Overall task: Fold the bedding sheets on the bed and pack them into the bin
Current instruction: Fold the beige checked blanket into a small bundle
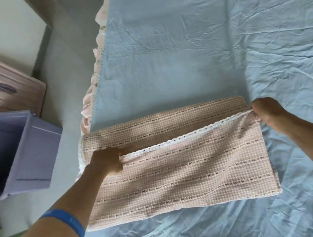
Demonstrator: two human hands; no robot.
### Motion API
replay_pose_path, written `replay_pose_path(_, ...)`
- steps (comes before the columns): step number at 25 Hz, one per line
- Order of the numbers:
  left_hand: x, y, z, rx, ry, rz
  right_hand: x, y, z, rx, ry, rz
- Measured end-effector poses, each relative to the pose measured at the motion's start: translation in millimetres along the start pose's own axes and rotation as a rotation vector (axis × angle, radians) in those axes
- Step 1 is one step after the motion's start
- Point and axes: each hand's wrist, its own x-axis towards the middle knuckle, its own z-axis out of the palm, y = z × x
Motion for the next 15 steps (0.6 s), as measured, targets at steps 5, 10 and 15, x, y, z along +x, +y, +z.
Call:
replay_pose_path(5,-1,-40,1,-0.040,0.160,-0.122,-37,-32,38,0.068,0.615,-0.295)
replay_pose_path(10,0,-58,11,-0.023,0.065,-0.177,-59,26,131,-0.501,0.381,-0.860)
replay_pose_path(15,-13,-44,43,-0.202,0.585,-0.323,-52,44,135,-0.568,0.398,-0.598)
